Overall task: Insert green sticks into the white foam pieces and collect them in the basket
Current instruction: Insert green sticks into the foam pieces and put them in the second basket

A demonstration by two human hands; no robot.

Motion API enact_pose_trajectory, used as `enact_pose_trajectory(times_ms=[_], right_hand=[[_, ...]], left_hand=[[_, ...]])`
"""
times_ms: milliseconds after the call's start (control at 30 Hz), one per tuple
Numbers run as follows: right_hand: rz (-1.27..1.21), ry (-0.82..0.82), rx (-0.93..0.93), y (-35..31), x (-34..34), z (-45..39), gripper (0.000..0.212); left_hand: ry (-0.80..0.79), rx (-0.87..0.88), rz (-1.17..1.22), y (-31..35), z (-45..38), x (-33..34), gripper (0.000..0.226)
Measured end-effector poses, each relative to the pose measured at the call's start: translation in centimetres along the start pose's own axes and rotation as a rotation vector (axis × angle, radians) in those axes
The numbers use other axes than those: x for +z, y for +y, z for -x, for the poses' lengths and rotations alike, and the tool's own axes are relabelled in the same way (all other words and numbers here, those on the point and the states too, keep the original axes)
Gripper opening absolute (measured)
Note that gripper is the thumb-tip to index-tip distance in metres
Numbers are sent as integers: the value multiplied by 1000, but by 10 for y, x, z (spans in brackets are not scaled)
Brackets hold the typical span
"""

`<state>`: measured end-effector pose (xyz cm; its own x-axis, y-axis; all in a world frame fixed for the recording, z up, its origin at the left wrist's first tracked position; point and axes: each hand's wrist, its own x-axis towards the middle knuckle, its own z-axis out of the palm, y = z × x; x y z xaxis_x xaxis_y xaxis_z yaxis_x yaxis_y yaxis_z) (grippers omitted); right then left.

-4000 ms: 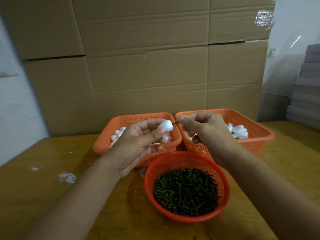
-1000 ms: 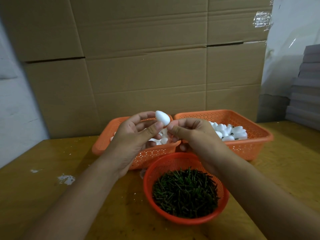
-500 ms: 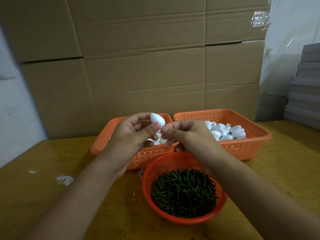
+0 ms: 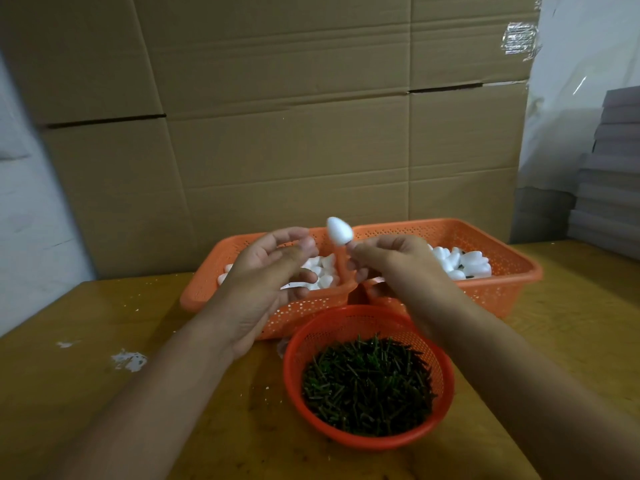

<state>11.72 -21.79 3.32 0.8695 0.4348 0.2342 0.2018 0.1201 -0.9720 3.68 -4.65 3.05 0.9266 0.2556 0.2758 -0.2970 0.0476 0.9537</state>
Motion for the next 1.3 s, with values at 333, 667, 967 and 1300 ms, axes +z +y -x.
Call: enact_pose_trajectory(times_ms=[333,667,967,1300], right_hand=[[992,650,-266,17,-65,-24,27],[1220,557,-162,31,-69,-28,19],[1131,520,-269,30,-68,-28,23],[887,-338,-409,-3,-9,2,11]], left_hand=[[72,-32,-39,-3,-4,-5,17],[71,-22,-39,-4,-6,-7,19],[95,-24,-49,-8,-8,-11,19],[170,0,-131,-9,-12,-18,18]])
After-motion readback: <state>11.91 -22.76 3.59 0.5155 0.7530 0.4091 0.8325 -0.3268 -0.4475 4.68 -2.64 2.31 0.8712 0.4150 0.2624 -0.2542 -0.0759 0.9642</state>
